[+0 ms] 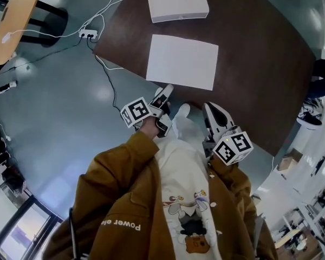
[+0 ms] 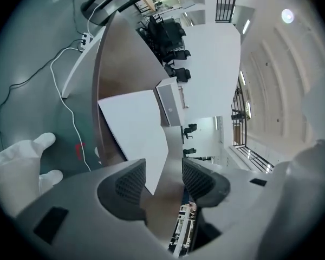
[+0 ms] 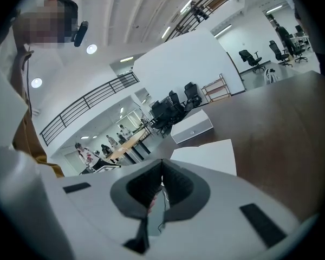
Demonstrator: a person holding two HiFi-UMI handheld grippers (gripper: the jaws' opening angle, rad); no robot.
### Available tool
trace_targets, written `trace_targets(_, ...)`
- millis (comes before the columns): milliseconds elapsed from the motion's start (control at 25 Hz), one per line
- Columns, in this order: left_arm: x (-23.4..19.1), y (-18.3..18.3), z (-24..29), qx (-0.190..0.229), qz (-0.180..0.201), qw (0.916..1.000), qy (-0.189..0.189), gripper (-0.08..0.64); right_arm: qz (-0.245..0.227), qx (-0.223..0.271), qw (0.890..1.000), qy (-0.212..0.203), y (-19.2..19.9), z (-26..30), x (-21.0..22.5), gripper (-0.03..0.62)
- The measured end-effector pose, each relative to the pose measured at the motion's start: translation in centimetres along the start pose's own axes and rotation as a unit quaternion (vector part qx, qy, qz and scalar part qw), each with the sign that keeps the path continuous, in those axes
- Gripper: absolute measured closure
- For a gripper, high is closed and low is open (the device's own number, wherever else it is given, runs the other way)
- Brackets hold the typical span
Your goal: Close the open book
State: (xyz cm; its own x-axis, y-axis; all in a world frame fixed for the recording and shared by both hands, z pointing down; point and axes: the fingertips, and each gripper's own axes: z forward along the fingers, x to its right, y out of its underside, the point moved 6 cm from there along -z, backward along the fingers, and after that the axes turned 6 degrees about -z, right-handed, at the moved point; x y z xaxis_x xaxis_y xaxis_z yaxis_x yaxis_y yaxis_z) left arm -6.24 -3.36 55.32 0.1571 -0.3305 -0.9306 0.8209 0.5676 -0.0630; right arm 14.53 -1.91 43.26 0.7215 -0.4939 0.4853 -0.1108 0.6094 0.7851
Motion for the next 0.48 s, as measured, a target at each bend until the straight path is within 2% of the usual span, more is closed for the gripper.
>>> trace_targets(240, -1.2, 0.2, 0.6, 0.014, -0.005, 0.9998, -0.015, 0.362, -0.01, -0.022, 1.0, 0.009, 1.6, 2.2, 1.5, 0.586)
trace_targets(480, -1.4, -1.1, 0.2, 0.018, -0.02, 0.9995, -0.014, 0.354, -0.011, -0.052, 0.999, 0.007, 2.4, 4.8, 0.9, 0.586)
